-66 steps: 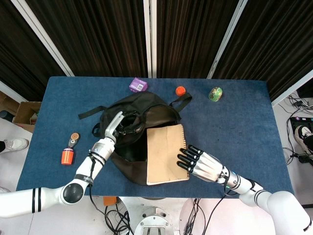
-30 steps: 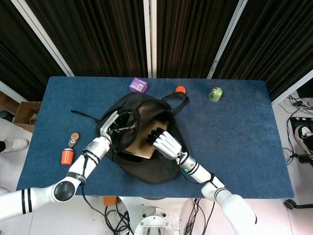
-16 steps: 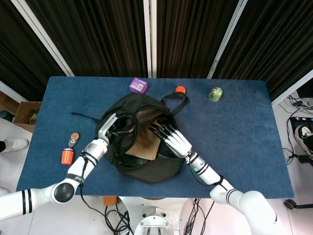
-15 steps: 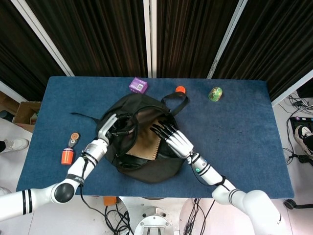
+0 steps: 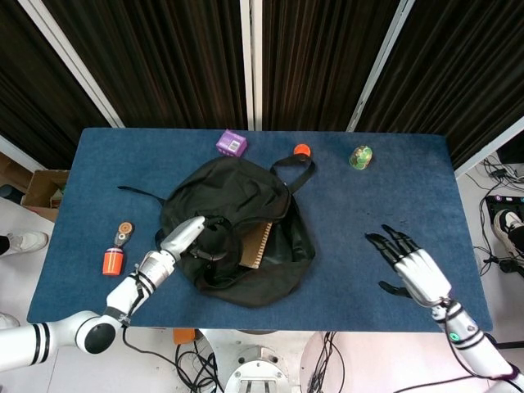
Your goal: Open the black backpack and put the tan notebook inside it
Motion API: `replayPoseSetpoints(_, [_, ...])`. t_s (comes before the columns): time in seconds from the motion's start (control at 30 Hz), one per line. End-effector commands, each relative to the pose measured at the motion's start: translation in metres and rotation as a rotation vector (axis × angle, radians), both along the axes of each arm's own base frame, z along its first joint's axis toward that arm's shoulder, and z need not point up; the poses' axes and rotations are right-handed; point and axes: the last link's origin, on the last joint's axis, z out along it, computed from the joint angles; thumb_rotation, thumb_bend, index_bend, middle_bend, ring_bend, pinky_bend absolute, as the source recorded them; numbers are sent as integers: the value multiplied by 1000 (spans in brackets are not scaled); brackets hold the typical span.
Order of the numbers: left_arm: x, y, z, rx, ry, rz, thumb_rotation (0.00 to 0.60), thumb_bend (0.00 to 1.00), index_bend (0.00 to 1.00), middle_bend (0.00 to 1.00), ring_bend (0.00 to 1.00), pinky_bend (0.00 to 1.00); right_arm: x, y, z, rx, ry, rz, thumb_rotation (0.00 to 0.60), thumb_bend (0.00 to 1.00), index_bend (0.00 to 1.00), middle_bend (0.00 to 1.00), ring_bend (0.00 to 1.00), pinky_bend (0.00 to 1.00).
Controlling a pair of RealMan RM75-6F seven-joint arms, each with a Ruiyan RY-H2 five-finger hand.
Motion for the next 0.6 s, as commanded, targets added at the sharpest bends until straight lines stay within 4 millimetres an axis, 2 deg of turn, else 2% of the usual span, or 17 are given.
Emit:
replayPoseSetpoints(0.03, [-9, -16, 9, 32, 123, -111, 600, 132, 218, 276, 205, 254, -24, 20, 24, -62, 8, -109, 600, 0, 63, 195, 25, 250])
replayPoseSetpoints(0.17, [-25, -28, 32, 156, 160, -129, 600, 123, 219, 279, 205, 254, -36, 19, 42, -123, -22, -178, 600, 2, 66, 217, 54, 250])
replayPoseSetpoints(0.27, [-47, -35, 58, 277, 223, -117, 600, 123, 238, 285, 206, 254, -42, 16, 54, -159, -66, -219, 600, 36, 81, 244, 88, 268])
replayPoseSetpoints(0.4, [-87, -40, 95, 457, 320, -32, 600, 123, 268, 290, 206, 254, -53, 14, 61, -138, -45, -353, 600, 181, 101, 248, 90, 277])
replayPoseSetpoints(0.47, [-109, -40, 108, 539, 401, -2, 600, 123, 269, 290, 206, 253, -55, 14, 62, -109, -16, -417, 600, 211, 92, 223, 85, 271])
replayPoseSetpoints(0.6, [-156, -50, 130, 690, 638, 39, 600, 123, 269, 288, 206, 236, -52, 13, 63, -60, -16, -507, 600, 242, 3, 107, 9, 158])
